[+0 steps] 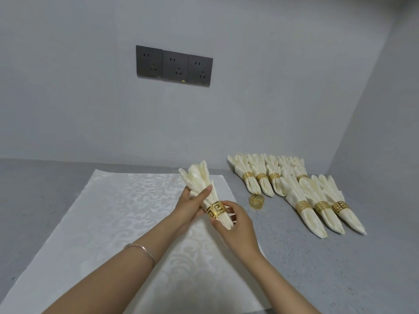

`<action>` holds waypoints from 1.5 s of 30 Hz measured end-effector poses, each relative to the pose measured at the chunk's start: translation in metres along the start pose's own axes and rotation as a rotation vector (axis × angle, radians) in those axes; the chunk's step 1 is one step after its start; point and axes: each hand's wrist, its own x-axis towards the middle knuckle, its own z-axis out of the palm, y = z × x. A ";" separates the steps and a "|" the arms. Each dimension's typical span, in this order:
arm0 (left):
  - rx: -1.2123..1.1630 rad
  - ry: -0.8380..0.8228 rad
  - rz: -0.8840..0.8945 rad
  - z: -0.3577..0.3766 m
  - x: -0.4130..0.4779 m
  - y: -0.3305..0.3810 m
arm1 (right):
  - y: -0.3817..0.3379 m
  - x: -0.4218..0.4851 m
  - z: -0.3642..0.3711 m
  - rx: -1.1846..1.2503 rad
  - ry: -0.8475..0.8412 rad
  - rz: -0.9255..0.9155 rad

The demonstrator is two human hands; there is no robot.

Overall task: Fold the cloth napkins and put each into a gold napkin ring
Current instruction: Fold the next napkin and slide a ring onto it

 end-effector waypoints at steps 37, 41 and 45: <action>1.070 -0.252 0.231 0.088 0.026 -0.094 | 0.138 0.056 -0.140 -0.624 0.452 0.211; 1.330 -0.449 0.211 0.046 -0.016 -0.088 | 0.104 0.017 -0.120 -0.451 0.177 -0.018; 1.498 -0.499 0.306 -0.008 -0.065 -0.074 | 0.061 -0.041 -0.094 -0.377 -0.336 -0.140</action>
